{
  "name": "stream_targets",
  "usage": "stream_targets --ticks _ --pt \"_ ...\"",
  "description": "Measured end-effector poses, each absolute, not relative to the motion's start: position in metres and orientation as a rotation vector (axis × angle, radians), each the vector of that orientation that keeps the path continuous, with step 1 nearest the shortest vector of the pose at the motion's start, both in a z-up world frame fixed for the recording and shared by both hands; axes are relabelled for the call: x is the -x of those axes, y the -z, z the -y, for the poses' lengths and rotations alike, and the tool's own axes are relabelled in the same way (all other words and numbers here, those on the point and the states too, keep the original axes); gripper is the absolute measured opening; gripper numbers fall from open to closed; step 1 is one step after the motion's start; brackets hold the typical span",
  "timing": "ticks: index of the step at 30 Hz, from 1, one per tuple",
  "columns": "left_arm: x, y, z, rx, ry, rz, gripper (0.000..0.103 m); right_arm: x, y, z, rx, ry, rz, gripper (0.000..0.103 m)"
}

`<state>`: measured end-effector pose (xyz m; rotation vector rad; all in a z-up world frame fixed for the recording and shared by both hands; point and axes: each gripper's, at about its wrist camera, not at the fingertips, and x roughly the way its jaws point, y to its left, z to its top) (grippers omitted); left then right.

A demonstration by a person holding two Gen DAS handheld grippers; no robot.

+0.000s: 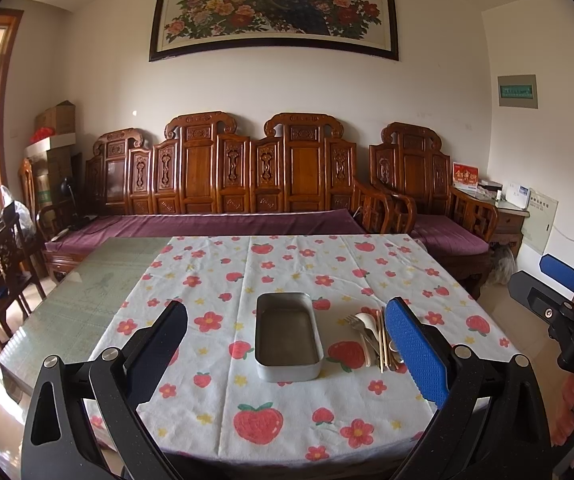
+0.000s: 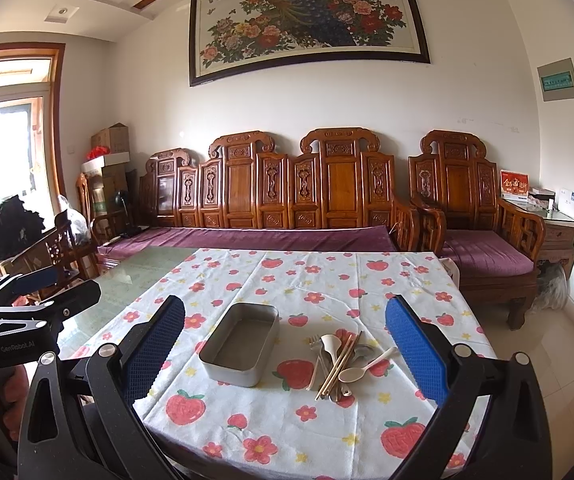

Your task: Organize utensils

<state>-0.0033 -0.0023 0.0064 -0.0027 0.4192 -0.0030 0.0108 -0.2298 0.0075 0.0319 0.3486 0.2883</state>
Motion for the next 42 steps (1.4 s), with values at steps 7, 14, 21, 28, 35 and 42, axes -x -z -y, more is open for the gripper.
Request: stream_targets --ticks 7,14,21,28,35,42 --pt "0.003 -0.01 0.003 0.003 0.004 -0.417 0.096 -0.011 -0.011 0.228 -0.035 -0.289 -0.35 0.101" --pt "0.002 -0.014 0.005 0.002 0.006 -0.419 0.096 -0.011 -0.009 0.228 -0.034 -0.29 -0.349 0.101" --pt "0.002 -0.014 0.006 0.004 0.006 -0.418 0.096 -0.01 -0.016 0.226 -0.035 -0.291 -0.35 0.101" --pt "-0.007 -0.002 0.009 -0.007 0.025 -0.453 0.096 -0.011 -0.012 0.231 -0.023 -0.283 -0.364 0.101" --pt "-0.029 0.025 0.01 -0.003 0.042 -0.527 0.096 -0.029 0.011 0.239 -0.032 -0.255 -0.413 0.101" --pt "-0.048 0.06 0.011 -0.01 0.066 -0.592 0.096 -0.05 0.044 0.248 -0.032 -0.246 -0.465 0.101"
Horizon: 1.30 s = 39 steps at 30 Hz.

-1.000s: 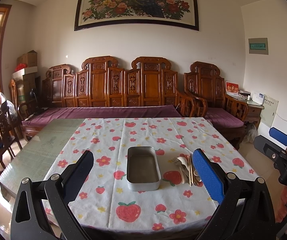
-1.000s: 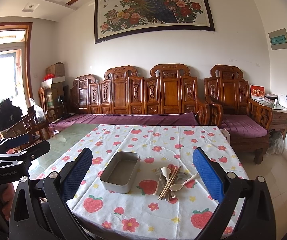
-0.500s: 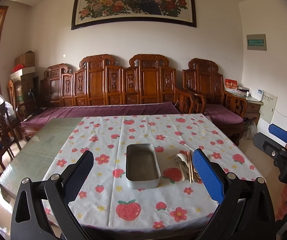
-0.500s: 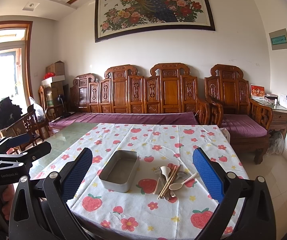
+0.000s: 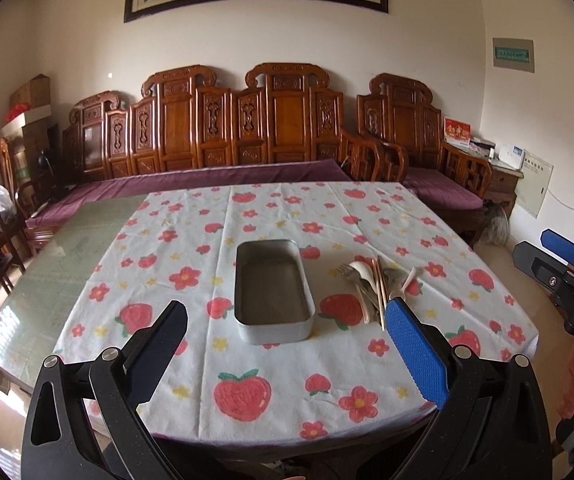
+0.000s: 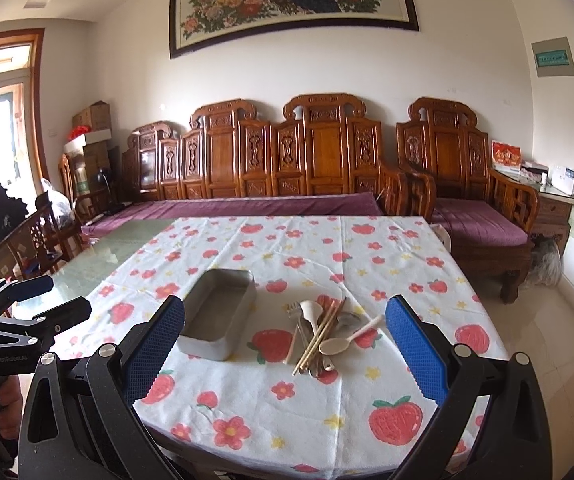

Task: Organize utensils
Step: 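Move both tools forward toward the utensil pile beside the metal tray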

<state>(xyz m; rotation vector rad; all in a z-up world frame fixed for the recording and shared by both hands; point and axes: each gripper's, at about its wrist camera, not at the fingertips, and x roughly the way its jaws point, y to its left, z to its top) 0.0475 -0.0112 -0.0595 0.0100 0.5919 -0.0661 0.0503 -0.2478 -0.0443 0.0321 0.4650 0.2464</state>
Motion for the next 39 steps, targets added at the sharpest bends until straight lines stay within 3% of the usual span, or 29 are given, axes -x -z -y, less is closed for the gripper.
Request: stream_targets --ticks 16,24,39 --pt "-0.108 0.111 0.032 -0.065 0.156 -0.698 0.096 -0.123 0.116 0.263 0.002 -0.322 -0.67 0.077" --pt "-0.14 0.132 0.059 -0.11 0.227 -0.738 0.096 -0.157 0.156 0.282 0.068 -0.32 -0.751 0.059" --pt "-0.192 0.22 0.117 -0.134 0.369 -0.925 0.068 -0.192 0.207 0.314 0.011 -0.262 -0.858 0.056"
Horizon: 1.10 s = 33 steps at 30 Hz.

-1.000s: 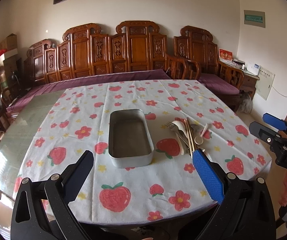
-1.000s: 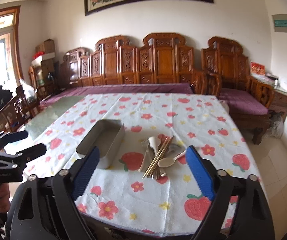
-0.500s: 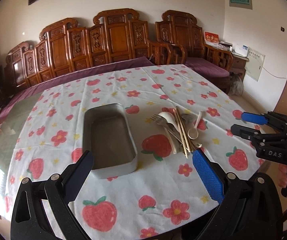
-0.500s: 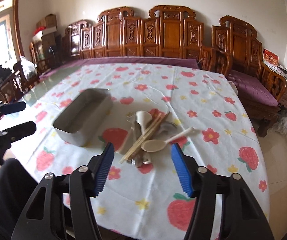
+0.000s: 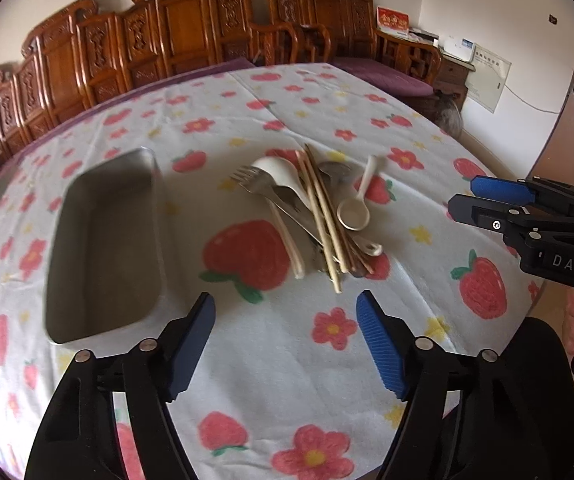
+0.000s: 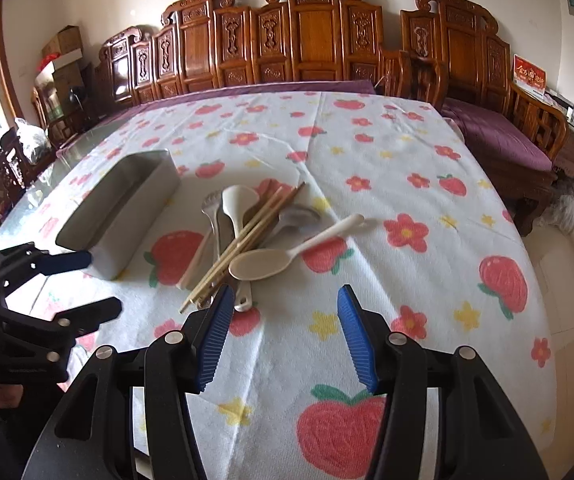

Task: Organize utensils
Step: 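Move both tools forward toward the utensil pile beside the metal tray, then grasp a long white plastic spoon with the right tool while the left tool grasps a wooden chopstick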

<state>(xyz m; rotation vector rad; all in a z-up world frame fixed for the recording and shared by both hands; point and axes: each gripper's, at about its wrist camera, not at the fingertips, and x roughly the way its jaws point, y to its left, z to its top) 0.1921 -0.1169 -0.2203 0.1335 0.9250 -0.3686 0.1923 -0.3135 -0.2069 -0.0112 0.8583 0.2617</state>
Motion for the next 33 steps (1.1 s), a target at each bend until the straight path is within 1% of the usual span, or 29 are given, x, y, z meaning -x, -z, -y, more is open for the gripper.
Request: stream_targets --ticks 3,5,6,8,11,16,18,20,22,28,33 --pt "-0.2 0.233 0.126 -0.106 0.395 -0.961 0.059 -0.194 0.212 0.313 0.018 -0.255 -0.871 0.056" --pt "-0.204 0.241 0.131 -0.099 0.407 -0.98 0.049 -0.195 0.214 0.315 0.017 -0.25 -0.878 0.056" --pt "-0.207 0.246 0.134 -0.083 0.425 -0.996 0.046 -0.196 0.215 0.316 0.014 -0.248 -0.881 0.056" --pt "-0.212 0.253 0.138 -0.062 0.446 -1.027 0.034 -0.196 0.215 0.318 0.009 -0.243 -0.883 0.056" --pt "-0.216 0.261 0.144 -0.051 0.458 -1.043 0.028 -0.197 0.214 0.322 0.002 -0.239 -0.882 0.057" --pt "-0.219 0.264 0.153 -0.056 0.467 -1.051 0.028 -0.199 0.217 0.326 -0.007 -0.23 -0.893 0.057" --pt "-0.221 0.264 0.154 -0.038 0.473 -1.049 0.024 -0.2 0.22 0.326 -0.009 -0.228 -0.901 0.056" --pt "-0.222 0.263 0.154 -0.027 0.483 -1.048 0.009 -0.2 0.222 0.325 -0.003 -0.226 -0.907 0.057" --pt "-0.222 0.264 0.153 -0.011 0.492 -1.052 0.003 -0.201 0.225 0.324 -0.002 -0.226 -0.914 0.057" --pt "-0.221 0.26 0.14 0.036 0.488 -1.029 0.003 -0.201 0.231 0.318 0.008 -0.227 -0.929 0.056" --pt "-0.215 0.248 0.133 0.028 0.485 -0.968 0.002 -0.203 0.238 0.312 0.022 -0.225 -0.952 0.056"
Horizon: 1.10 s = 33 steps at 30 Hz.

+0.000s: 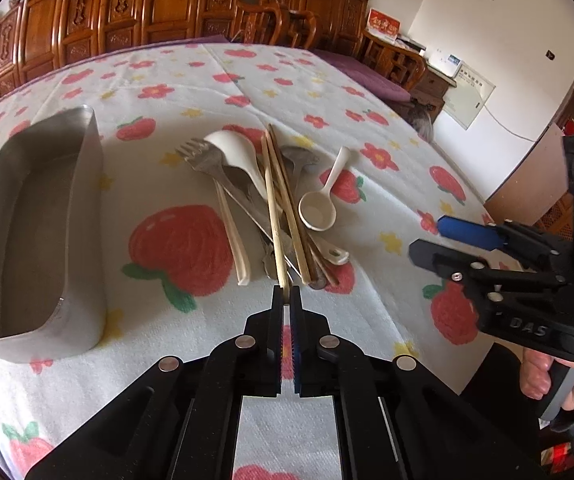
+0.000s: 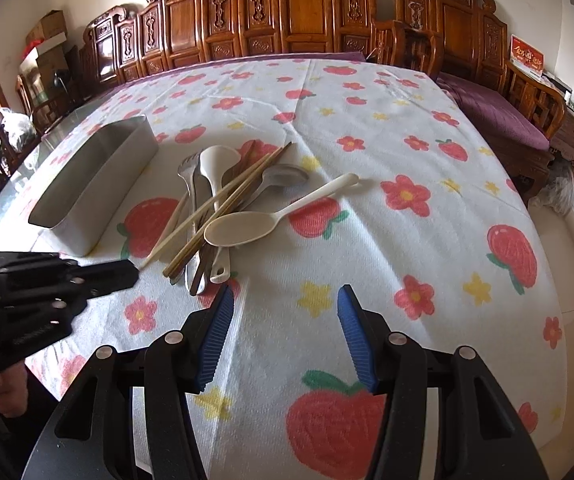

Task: Organize utensils
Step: 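Grasp a long white plastic spoon with the right tool while the left tool grasps a wooden chopstick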

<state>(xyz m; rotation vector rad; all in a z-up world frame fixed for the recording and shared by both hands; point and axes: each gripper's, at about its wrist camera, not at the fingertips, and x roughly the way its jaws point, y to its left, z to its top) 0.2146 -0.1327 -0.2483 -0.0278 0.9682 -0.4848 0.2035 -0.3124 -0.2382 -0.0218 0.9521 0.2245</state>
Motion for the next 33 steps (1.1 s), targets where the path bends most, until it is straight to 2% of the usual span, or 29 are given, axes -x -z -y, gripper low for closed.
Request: stream_targets --ticks 17,23,25,28,30,33 --pt "-0.203 0.207 0.111 0.016 0.474 -0.816 0.001 -0.286 0.271 0.301 -0.143 -0.173 -0.98 0.056" --pt "-0.202 0.203 0.113 -0.009 0.469 -0.806 0.001 -0.303 0.276 0.287 -0.057 -0.155 -0.991 0.056" --pt "-0.203 0.203 0.112 -0.007 0.466 -0.812 0.001 -0.303 0.277 0.283 -0.003 -0.146 -0.993 0.048" --pt "-0.201 0.201 0.111 -0.007 0.461 -0.807 0.001 -0.299 0.278 0.285 0.063 -0.138 -0.99 0.032" --pt "-0.2 0.198 0.112 -0.011 0.46 -0.8 0.001 -0.297 0.277 0.291 0.061 -0.136 -0.995 0.016" --pt "-0.199 0.191 0.116 -0.032 0.46 -0.783 0.001 -0.293 0.276 0.3 0.058 -0.137 -1.003 0.009"
